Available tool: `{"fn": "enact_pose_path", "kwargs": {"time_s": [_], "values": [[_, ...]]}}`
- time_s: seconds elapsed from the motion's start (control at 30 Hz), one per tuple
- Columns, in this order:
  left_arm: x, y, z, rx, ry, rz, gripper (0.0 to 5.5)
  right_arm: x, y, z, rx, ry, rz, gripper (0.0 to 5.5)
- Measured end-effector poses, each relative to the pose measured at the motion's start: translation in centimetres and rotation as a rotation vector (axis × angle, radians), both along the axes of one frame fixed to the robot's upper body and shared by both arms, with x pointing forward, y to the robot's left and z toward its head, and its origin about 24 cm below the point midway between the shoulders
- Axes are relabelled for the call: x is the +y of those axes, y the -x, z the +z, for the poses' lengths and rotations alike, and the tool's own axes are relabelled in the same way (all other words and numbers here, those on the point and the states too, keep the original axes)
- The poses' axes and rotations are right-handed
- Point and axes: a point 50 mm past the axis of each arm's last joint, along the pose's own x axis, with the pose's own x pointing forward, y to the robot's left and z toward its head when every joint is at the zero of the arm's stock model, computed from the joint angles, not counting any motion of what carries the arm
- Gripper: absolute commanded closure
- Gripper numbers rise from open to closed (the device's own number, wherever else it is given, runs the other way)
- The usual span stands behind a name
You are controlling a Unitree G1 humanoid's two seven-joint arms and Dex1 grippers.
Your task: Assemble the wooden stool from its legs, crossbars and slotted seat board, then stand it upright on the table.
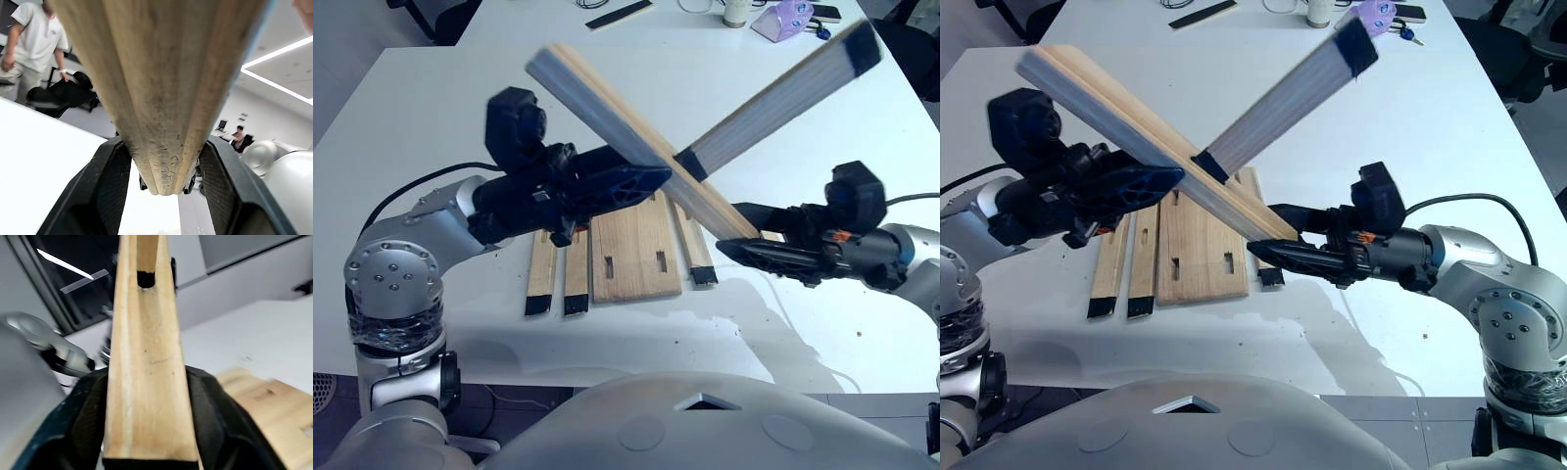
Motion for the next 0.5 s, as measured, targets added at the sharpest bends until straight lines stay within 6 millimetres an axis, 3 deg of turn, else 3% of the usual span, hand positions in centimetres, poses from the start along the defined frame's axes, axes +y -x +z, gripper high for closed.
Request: {"fn": "enact_pose_path", "kwargs": {"time_s": [0.17, 0.37, 0.5], "values": [[0.5, -0.4, -0.3, -0.057, -0.072, 0.048, 3.47, -1.2, -0.5, -1.6, 0.005, 0.101, -0.075, 2.51], [3.4, -1.5, 1.1, -0.261, -0.238, 0.089, 3.47, -5.8, -1.7, -4.1, 0.053, 0.185, -0.377, 2.51], [5.5, -1.7, 1.9, -0.369, -0.362, 0.058, 3.47, -7.0, -1.0, -4.8, 0.055, 0.182, -0.48, 2.51]]}}
